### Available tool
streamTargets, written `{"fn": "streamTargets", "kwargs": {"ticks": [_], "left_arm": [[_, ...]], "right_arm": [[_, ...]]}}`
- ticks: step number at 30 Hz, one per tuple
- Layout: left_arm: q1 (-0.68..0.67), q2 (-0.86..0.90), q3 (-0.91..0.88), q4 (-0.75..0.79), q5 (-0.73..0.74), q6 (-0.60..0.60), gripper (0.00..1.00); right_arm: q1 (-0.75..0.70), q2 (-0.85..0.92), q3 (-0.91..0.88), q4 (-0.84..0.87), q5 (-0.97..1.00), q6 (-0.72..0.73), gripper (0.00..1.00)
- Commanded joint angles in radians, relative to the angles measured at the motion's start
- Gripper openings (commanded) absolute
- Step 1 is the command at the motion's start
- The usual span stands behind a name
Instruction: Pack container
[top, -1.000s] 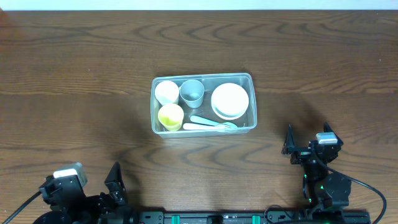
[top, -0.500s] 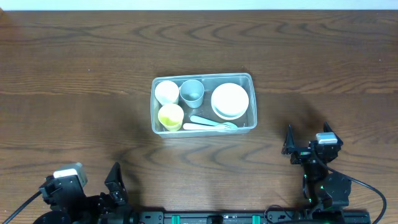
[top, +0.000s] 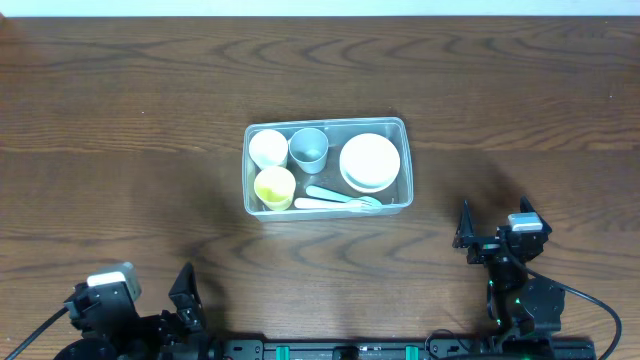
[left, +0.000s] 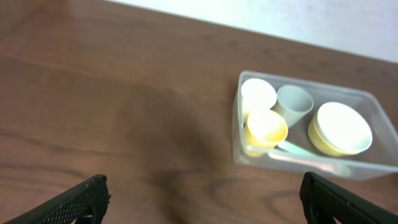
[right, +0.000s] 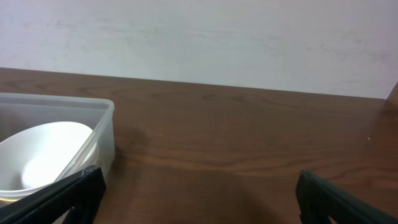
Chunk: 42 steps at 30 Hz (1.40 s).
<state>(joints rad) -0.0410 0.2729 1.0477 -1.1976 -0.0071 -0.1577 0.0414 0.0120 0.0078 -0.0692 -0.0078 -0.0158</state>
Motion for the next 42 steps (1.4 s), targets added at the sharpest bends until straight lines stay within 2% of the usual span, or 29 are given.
{"fn": "streamTargets", "kwargs": {"ticks": [1, 3, 5, 11, 19, 25, 30, 32, 42], "left_arm": [[-0.002, -0.008, -0.012, -0.024, 0.002, -0.006, 0.98], [-0.002, -0.037, -0.046, -0.008, 0.018, -0.005, 0.98], [-0.002, -0.083, -0.116, 0.07, 0.018, -0.004, 0.98], [-0.004, -0.208, -0.439, 0.406, 0.025, -0.001, 0.98], [-0.006, -0.224, -0.808, 0.917, 0.025, 0.01, 0.98], [-0.022, -0.27, -0.975, 1.133, 0.025, 0.069, 0.98], [-0.022, -0.271, -1.043, 1.163, 0.013, 0.079, 0.98], [-0.023, -0.271, -1.044, 1.126, 0.013, 0.079, 0.98], [-0.023, -0.268, -1.044, 1.128, 0.019, 0.09, 0.98]], "right_arm": [[-0.008, -0.005, -0.002, -0.002, -0.008, -0.015, 0.99], [-0.008, -0.005, -0.002, -0.002, -0.008, -0.015, 0.99], [-0.008, -0.005, -0.002, -0.002, -0.008, -0.015, 0.99], [-0.008, -0.005, -0.002, -0.002, -0.008, -0.015, 0.99], [-0.008, -0.005, -0.002, -0.002, -0.008, -0.015, 0.99], [-0.008, -0.005, -0.002, -0.002, -0.008, -0.015, 0.99], [-0.008, -0.005, -0.002, -0.002, -0.008, -0.015, 0.99], [-0.008, -0.005, -0.002, -0.002, -0.008, -0.015, 0.99], [-0.008, -0.005, -0.002, -0.002, -0.008, -0.015, 0.99]]}}
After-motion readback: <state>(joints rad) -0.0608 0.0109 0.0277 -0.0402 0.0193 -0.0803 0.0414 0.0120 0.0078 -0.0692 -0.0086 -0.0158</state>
